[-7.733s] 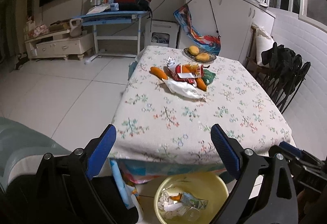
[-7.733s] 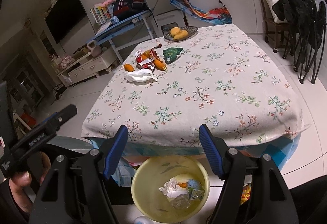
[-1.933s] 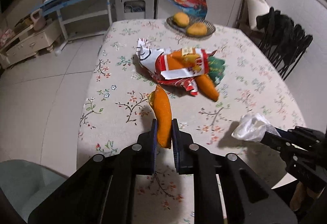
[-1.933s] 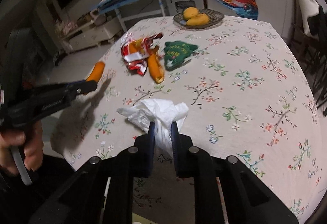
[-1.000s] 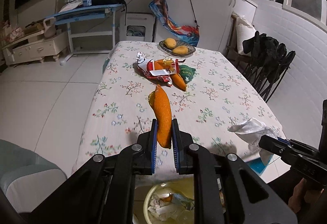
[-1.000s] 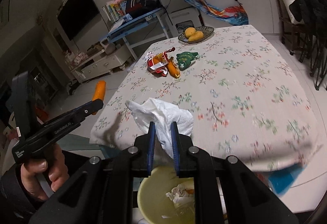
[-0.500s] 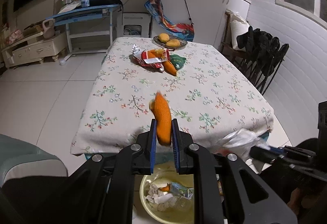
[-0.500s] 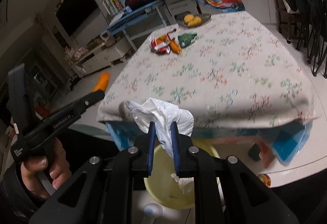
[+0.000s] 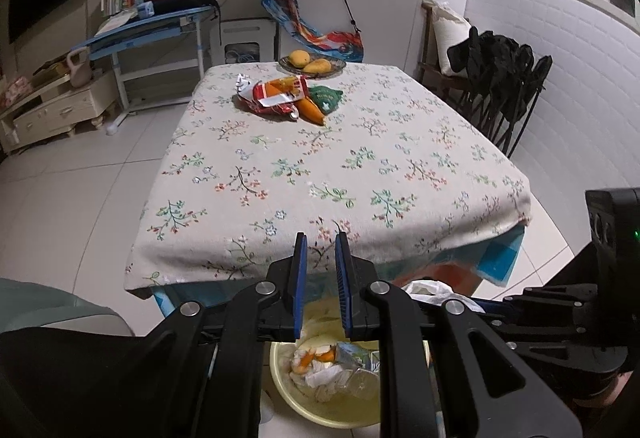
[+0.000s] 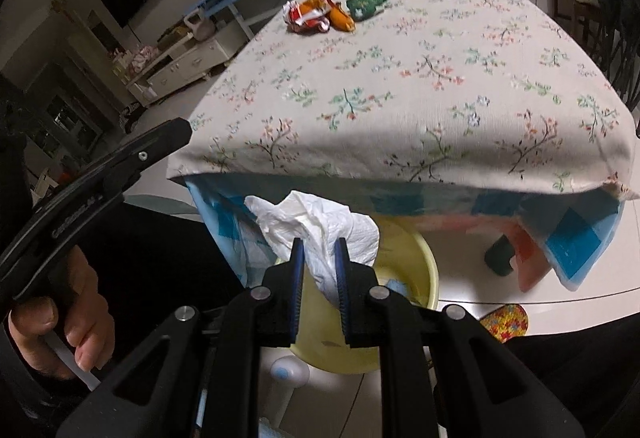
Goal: Collect trash
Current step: 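Open the right tool to drop the tissue while the left tool drops the carrot, then move both tools back over the table toward the red chip bag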
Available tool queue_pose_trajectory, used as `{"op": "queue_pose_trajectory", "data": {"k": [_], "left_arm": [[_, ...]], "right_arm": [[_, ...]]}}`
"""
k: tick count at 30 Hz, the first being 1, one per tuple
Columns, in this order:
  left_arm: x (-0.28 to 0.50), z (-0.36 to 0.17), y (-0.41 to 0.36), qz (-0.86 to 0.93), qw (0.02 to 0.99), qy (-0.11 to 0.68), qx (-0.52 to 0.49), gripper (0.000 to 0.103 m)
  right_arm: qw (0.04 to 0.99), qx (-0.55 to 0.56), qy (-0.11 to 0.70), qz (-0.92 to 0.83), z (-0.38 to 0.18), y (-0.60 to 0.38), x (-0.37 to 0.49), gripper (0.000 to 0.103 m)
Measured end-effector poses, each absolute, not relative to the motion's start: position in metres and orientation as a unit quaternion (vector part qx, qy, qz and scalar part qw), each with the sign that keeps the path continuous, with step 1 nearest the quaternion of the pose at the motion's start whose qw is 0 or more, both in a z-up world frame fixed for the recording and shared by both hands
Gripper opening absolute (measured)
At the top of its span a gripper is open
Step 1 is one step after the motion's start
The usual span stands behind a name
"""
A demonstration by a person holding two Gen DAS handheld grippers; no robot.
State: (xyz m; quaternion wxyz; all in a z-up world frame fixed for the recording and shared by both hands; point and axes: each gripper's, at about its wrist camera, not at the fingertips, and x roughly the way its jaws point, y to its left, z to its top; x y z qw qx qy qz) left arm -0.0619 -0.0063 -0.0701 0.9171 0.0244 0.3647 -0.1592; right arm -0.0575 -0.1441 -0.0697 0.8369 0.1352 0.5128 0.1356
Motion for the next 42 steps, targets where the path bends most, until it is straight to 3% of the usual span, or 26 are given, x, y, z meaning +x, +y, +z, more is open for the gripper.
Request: {"op": "queue_pose_trajectory", "data": {"k": [2,6,20,31,42], "left_arm": [[-0.065,-0.072,-0.008,-0.162,0.916,0.366,0.029,0.013],[-0.066,-0.075,-0.011,-0.165,0.914,0.369,0.035,0.013],[-0.067,-0.078,-0.012,-0.164,0.913,0.371,0.034,0.014],[-0.069,-0.079,-0.011,-0.151,0.918,0.366,0.038,0.035],[-0.068,-0.076,-0.010,-0.138,0.922,0.360,0.039,0.049]], "right_arm": [[0.835,0.132,0.517,0.136,-0.072,-0.141,-0.059,0.018],[0.834,0.128,0.521,0.132,-0.073,-0.140,-0.060,0.035],[0.839,0.140,0.510,0.128,-0.069,-0.146,-0.060,0.044],[0.843,0.141,0.505,0.126,-0.067,-0.146,-0.059,0.051],[0.853,0.140,0.488,0.122,-0.060,-0.146,-0.061,0.054]]}}
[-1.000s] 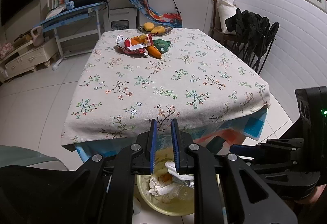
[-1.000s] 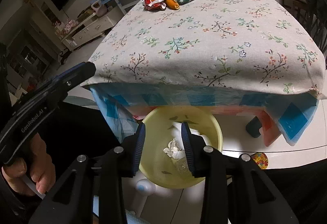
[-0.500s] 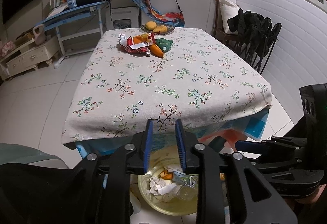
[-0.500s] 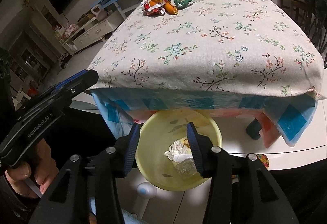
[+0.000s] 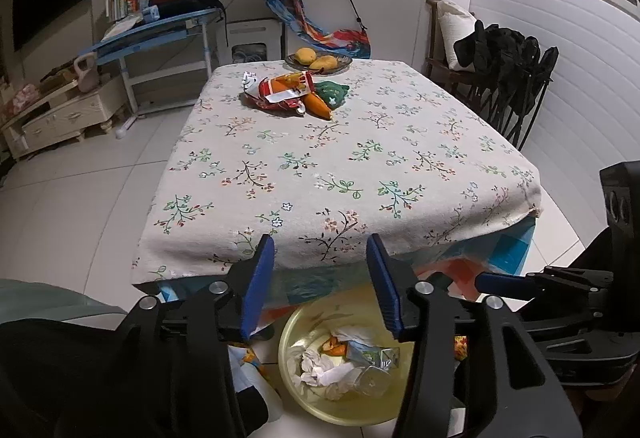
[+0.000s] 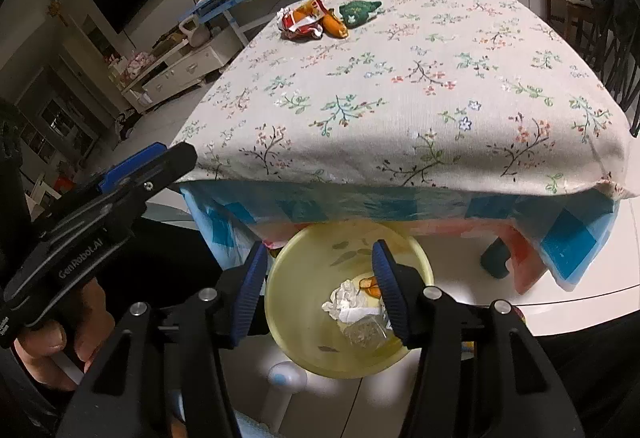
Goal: Collect trash
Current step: 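Move both tools back over the table toward the red chip bag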
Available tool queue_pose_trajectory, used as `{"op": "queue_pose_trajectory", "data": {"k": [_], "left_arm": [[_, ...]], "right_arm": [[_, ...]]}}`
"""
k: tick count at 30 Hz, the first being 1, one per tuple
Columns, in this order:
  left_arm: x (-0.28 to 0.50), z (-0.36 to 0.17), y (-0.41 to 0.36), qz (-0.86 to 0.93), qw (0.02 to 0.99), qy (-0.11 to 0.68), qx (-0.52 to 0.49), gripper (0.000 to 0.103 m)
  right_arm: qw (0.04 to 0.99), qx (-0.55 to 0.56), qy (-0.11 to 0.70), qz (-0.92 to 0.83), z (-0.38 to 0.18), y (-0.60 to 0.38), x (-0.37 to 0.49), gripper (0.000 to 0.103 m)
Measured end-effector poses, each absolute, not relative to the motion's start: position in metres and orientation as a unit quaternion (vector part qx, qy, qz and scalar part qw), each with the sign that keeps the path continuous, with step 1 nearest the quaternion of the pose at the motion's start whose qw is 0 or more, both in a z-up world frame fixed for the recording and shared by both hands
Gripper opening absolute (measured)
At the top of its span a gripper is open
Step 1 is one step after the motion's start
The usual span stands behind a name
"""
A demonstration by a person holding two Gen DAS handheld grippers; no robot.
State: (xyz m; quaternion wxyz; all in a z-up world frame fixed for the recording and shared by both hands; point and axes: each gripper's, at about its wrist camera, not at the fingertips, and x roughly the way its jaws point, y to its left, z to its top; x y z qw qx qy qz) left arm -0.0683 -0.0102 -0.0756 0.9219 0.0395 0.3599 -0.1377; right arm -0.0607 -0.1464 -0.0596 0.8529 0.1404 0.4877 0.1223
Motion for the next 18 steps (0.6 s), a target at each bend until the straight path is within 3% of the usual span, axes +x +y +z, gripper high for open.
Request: {"op": "queue_pose_trajectory", "data": {"k": [7,18], "left_arm": [[-0.058,-0.064,0.003,-0.120,0.928,0.352,0.006,0.061],[-0.015,-0.057,0.021,-0.086,0.927,0.365,-0.034,0.069]], "right_arm": [[0.880,0.118,0.445,0.121,-0.035,-0.144,-0.059,0.061],[0.888,0.107,0.429,0.123,-0.028,-0.145,-0.035,0.065]]}}
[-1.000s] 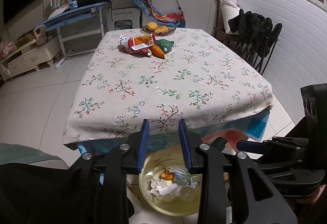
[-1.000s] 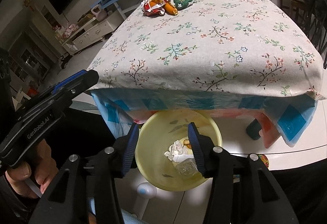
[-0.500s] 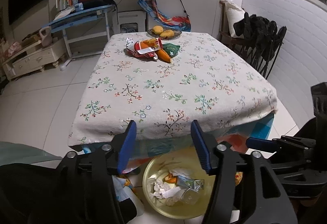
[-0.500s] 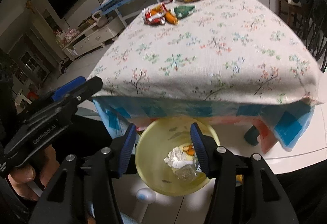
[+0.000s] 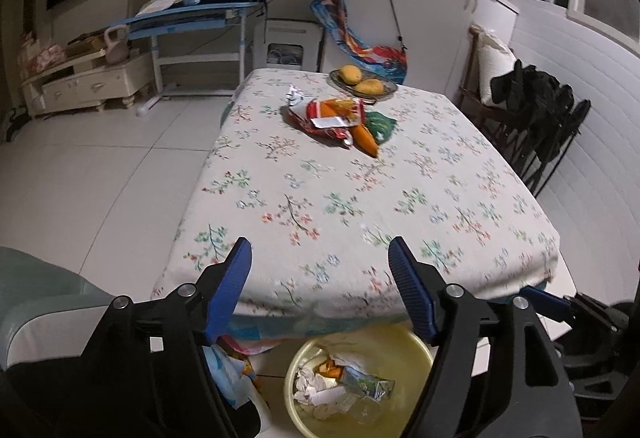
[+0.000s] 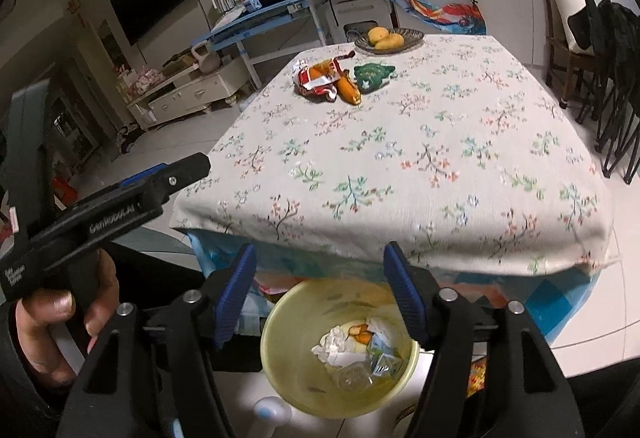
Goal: Collect trash
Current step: 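Move both tools back over the table toward the red chip bag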
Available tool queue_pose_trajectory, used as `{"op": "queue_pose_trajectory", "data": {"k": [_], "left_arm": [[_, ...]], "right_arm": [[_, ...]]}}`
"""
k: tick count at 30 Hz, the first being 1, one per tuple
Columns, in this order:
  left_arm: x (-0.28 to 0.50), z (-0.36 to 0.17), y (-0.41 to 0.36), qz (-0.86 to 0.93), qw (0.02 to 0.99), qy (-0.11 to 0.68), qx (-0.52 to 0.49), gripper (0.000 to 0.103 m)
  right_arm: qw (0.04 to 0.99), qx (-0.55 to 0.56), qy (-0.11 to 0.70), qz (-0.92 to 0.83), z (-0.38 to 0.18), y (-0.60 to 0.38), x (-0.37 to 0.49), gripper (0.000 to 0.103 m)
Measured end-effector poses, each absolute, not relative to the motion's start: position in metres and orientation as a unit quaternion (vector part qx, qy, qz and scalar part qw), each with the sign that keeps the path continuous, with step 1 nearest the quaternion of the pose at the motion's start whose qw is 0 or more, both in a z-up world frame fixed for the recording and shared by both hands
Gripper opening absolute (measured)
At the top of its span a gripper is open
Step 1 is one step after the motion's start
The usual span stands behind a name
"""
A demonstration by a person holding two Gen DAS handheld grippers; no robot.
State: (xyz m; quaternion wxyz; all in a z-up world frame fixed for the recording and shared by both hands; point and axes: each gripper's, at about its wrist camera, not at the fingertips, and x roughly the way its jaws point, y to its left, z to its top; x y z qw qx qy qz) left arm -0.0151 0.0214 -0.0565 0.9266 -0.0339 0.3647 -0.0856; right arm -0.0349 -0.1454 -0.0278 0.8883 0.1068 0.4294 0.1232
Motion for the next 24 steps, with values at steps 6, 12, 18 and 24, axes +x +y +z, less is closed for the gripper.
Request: {"op": "queue_pose_trajectory", "data": {"k": [6,12,18,24], "left_arm": [[0.017,-0.053,0.029,-0.071,0.924,0.373,-0.049,0.069],[0.056,-0.046,0.030,-0.069,0.924,0.373,-0.045,0.070],[0.108,-0.044,0.033,-0.076,0.920,0.382,-0.045,0.071],[0.151,-0.053,0.035,-0.071,0.912,0.402,-0.039,0.071]], "right_arm": [[0.890,0.111,0.425,0.125,-0.022,-0.153,-0.005,0.065],[0.892,0.090,0.426,0.121,-0.013,-0.162,0.045,0.065],[0.888,0.106,0.435,0.104,-0.018,-0.181,0.097,0.065],[0.880,0.142,0.444,0.093,-0.032,-0.188,0.138,0.065]]}}
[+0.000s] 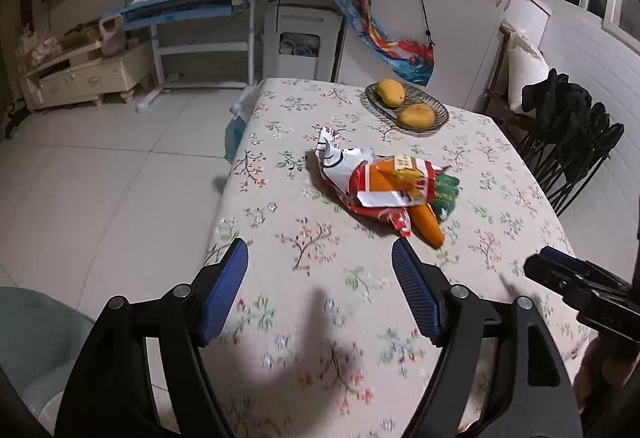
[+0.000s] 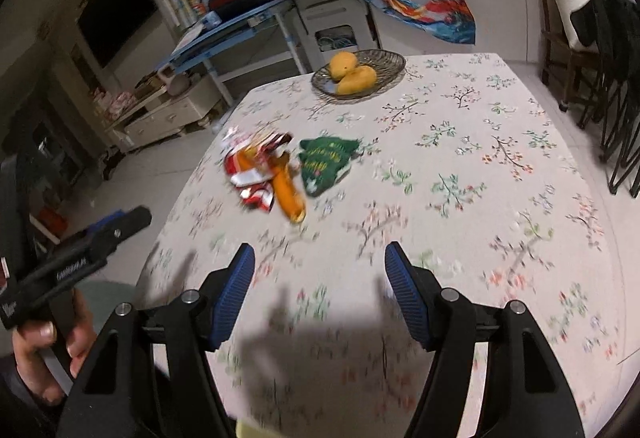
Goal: Collect trash
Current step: 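Move both tools back over the table toward the red chip bag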
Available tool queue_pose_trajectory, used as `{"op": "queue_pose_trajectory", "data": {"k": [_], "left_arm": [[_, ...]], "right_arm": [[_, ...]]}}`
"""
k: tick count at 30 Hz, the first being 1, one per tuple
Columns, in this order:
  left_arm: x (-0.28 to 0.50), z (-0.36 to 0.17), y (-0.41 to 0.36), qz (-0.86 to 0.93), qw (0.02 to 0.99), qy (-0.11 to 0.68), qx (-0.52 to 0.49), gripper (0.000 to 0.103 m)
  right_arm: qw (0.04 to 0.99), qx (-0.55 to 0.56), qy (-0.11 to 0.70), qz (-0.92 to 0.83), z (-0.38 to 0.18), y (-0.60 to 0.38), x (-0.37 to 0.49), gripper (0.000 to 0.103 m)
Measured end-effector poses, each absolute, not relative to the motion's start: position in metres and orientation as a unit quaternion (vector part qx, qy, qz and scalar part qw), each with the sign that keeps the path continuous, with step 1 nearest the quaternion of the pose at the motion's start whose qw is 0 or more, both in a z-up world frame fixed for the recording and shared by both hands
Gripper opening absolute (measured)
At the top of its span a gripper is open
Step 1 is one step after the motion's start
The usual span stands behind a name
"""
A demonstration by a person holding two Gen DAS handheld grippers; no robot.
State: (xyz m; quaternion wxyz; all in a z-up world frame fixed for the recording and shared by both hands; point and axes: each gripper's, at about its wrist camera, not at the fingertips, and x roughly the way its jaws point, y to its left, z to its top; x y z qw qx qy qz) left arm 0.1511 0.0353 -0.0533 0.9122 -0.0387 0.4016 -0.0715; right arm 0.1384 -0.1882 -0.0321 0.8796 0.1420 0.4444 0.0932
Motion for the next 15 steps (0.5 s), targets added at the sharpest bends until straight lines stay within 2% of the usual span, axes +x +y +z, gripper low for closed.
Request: {"op": "queue_pose_trajectory", "data": {"k": [15], "left_arm": [[0.225,-0.072,0.032,-0.066,0.897,0.425,-0.099,0.072]], "right_arm": [[0.874,0.145,0.456,0.079,-0.056,-0.186,0.202,0.065]]}}
